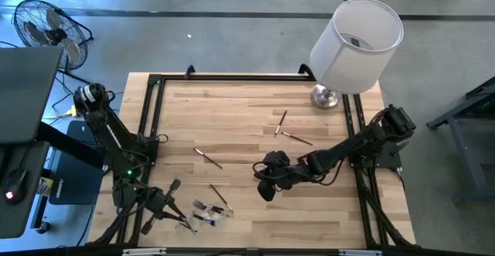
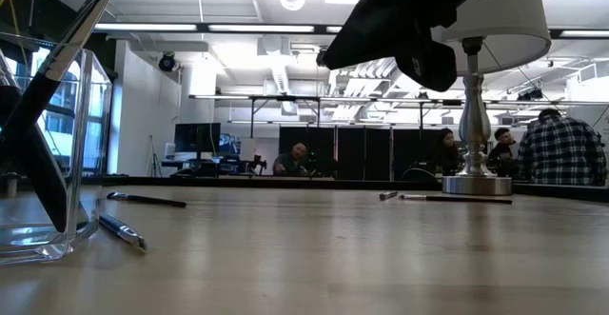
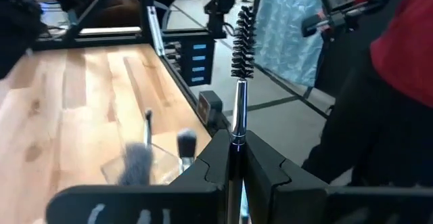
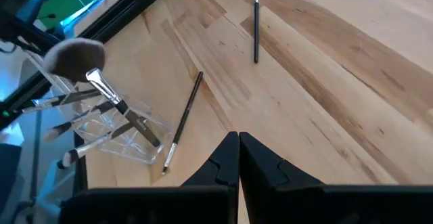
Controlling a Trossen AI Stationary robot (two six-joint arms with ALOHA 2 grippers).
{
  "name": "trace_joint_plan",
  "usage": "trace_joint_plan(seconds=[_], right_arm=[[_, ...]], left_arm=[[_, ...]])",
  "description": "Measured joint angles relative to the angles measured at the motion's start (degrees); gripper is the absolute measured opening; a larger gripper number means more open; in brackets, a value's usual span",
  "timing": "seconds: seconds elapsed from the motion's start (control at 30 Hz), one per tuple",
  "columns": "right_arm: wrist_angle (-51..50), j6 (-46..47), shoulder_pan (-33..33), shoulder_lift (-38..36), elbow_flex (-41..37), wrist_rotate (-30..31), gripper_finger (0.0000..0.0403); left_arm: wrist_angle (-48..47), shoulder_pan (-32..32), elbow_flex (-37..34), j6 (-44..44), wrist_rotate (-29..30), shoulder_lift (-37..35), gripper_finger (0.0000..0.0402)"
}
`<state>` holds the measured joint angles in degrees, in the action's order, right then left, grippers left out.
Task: Pick & Place Makeup Supplies
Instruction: Put the silver makeup brush into the transparent organizer
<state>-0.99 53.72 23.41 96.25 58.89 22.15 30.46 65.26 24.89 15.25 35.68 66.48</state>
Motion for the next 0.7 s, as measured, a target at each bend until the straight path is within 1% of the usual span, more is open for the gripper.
trace_joint_plan(seconds=[0.1,0.23,0.37,0.43,0.6,0.7], right_arm=[[0.0,0.3,0.5,0.0,0.0,0.0,0.0001],[0.0,1.1,0.8,0.0,0.0,0.0,0.0001],[0.0,1.5,0.8,0.0,0.0,0.4,0.0001],[0.0,1.5,0.7,0.0,0.0,1.3,0.0002],[0.0,1.0,0.7,0.0,0.0,2.4,0.0001],[0.0,0.0,0.6,0.0,0.0,2.6,0.0001]], left_arm=[[0.4,0.6,-1.4,0.0,-0.4,0.0,0.0015],[0.3,0.4,-3.0,0.1,-2.6,0.0,0.0015],[0.3,0.4,-3.0,0.1,-5.4,0.0,0.0016],[0.5,0.4,-3.0,0.2,-5.4,0.0,0.0029],[0.5,0.4,-3.0,3.6,-5.3,0.0,0.008],[0.5,0.4,-3.0,4.7,-5.4,0.0,0.0094]])
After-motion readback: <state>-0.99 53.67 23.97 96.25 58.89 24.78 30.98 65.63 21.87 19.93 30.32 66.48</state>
